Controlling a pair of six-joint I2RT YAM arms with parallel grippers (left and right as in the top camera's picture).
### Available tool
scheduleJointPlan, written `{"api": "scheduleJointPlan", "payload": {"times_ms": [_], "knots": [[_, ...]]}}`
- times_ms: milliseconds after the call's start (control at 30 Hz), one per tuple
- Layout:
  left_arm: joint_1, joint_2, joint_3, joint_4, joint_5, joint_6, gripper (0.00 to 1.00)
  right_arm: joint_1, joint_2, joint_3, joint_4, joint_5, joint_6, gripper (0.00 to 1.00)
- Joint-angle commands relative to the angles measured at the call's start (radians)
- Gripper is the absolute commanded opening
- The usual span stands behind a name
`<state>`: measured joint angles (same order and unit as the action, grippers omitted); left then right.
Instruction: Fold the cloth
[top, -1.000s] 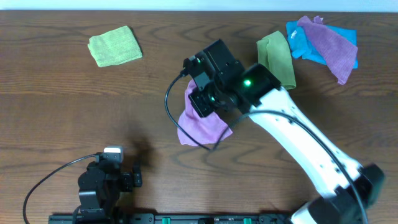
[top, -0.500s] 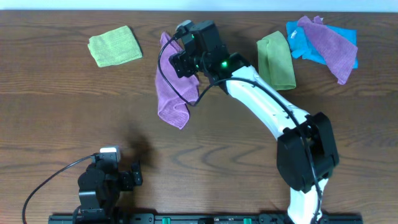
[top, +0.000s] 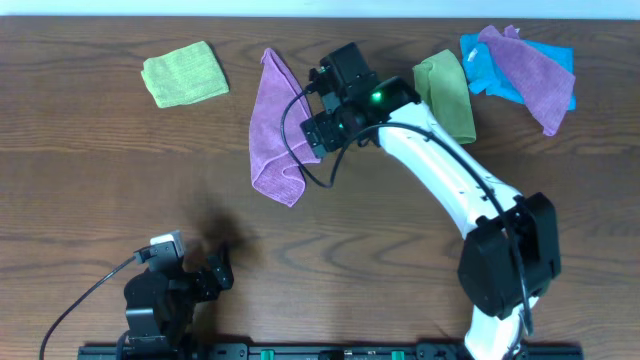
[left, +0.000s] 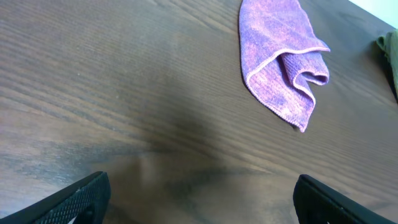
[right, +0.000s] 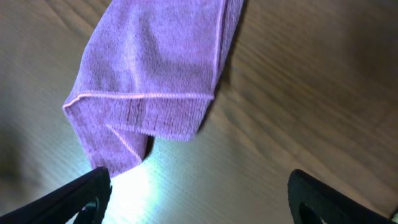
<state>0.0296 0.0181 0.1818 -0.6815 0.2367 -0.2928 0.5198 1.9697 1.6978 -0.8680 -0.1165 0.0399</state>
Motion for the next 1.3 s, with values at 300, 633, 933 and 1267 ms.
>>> {"api": "scheduleJointPlan", "payload": {"times_ms": [300,633,933,1267], "knots": [[-0.005,0.44,0.247,-0.016,0.019,-0.074,0.95,-0.071,0.153,-0.014,0.022,-0.299,-0.011,0.87],[-0.005,0.775,0.41,-0.038,0.052,-0.066,0.95,-0.07,0.242,-0.014,0.064,-0.307,0.018,0.75],[-0.005,0.812,0.411,-0.023,0.098,-0.067,0.95,-0.068,0.306,-0.014,0.152,-0.322,0.078,0.72],[-0.005,0.812,0.411,-0.016,0.097,-0.067,0.95,-0.064,0.335,-0.014,0.23,-0.352,0.117,0.54]]}}
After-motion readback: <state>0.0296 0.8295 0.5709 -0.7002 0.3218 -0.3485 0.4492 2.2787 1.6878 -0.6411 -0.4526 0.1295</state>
